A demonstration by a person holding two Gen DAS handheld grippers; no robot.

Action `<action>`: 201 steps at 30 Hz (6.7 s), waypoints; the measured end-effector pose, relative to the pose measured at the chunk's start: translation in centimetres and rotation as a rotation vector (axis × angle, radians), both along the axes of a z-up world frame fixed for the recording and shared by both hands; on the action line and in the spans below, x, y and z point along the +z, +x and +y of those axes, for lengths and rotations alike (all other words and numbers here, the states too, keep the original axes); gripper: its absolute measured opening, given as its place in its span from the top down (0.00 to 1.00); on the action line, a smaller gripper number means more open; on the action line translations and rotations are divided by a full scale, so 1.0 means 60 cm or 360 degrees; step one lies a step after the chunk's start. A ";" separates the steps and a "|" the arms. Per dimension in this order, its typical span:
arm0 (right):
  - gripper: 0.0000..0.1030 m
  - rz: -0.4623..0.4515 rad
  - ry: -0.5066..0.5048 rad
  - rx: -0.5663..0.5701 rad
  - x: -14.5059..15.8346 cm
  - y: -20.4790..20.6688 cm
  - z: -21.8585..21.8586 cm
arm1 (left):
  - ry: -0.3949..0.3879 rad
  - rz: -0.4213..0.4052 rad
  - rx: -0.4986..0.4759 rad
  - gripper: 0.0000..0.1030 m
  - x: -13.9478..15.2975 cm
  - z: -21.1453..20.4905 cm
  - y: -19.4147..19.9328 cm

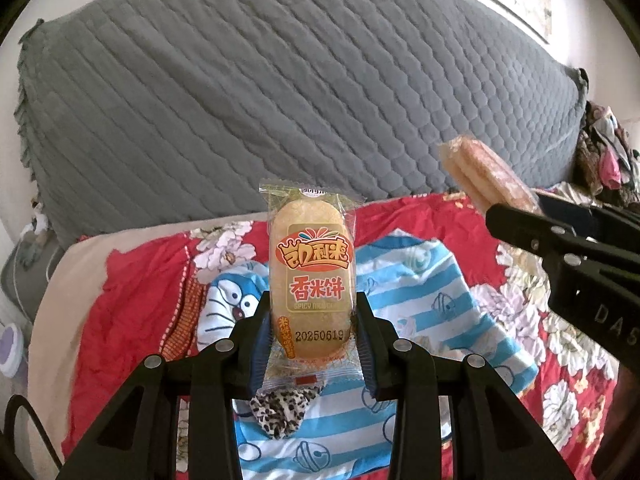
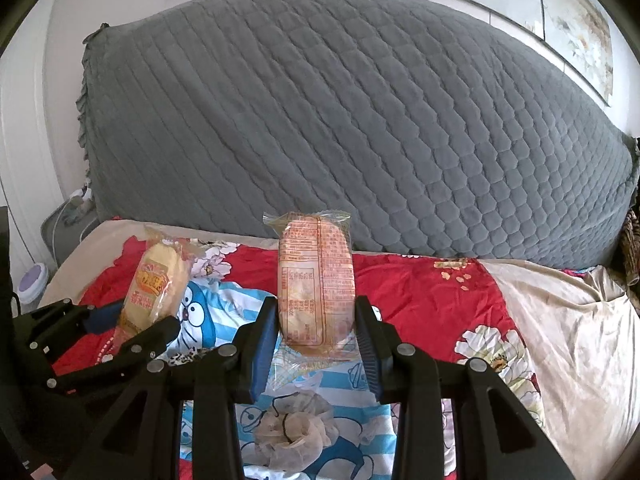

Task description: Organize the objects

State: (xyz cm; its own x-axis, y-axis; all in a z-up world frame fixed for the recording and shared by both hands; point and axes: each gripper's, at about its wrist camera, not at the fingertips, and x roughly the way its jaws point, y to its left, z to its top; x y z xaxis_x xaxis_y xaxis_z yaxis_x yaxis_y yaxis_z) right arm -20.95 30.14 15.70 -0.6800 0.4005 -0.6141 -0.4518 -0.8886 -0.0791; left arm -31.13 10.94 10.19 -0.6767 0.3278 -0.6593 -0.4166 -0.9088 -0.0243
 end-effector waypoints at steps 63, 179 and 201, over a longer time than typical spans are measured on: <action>0.63 -0.0480 -0.0240 -0.0067 -0.243 -0.070 0.071 | -0.0177 -0.0443 -0.0095 0.62 -0.213 0.056 -0.043; 0.02 -0.0055 -0.0096 0.0158 0.091 0.109 -0.120 | -0.0100 -0.0121 -0.0042 0.23 0.098 -0.155 0.154; 0.02 -0.0027 0.0105 0.0211 0.107 0.207 -0.196 | -0.0173 -0.0061 -0.0099 0.23 0.109 -0.161 0.229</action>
